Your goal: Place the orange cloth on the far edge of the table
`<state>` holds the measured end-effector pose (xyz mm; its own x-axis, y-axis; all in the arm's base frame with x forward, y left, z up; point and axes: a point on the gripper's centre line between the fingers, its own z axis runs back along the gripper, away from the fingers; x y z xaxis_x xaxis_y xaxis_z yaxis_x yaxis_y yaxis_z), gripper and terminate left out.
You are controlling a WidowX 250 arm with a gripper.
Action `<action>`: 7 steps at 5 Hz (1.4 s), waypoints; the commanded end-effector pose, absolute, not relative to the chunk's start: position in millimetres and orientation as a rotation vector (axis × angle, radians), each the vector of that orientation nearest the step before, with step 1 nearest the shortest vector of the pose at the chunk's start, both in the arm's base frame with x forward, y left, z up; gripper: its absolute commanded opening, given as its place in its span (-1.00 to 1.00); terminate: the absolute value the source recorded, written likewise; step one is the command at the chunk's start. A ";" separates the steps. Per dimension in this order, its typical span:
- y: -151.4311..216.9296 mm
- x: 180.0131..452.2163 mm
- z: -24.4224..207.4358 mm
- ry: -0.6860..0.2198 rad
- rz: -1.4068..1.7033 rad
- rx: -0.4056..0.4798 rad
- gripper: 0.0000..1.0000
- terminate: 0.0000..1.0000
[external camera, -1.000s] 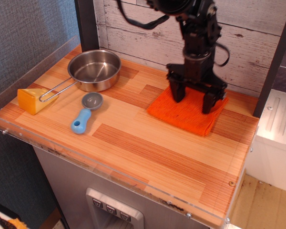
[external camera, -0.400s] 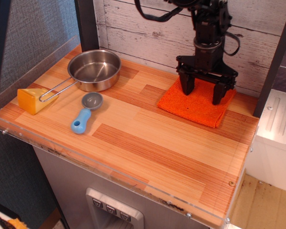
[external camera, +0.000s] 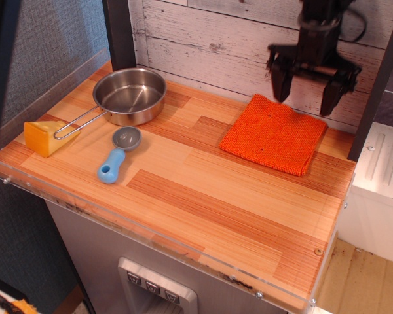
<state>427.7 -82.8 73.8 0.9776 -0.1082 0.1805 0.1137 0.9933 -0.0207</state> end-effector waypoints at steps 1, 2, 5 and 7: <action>-56.7 384.1 158.7 -0.256 -0.118 -0.001 1.00 -1.00; -37.2 337.3 163.0 -0.215 -0.117 0.042 1.00 -1.00; -9.5 313.0 128.7 -0.154 -0.117 -0.006 1.00 -1.00; -9.5 313.1 120.1 -0.153 -0.110 -0.026 1.00 -1.00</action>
<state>308.1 -11.0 112.8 0.9852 -0.1118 0.1299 0.1155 0.9931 -0.0214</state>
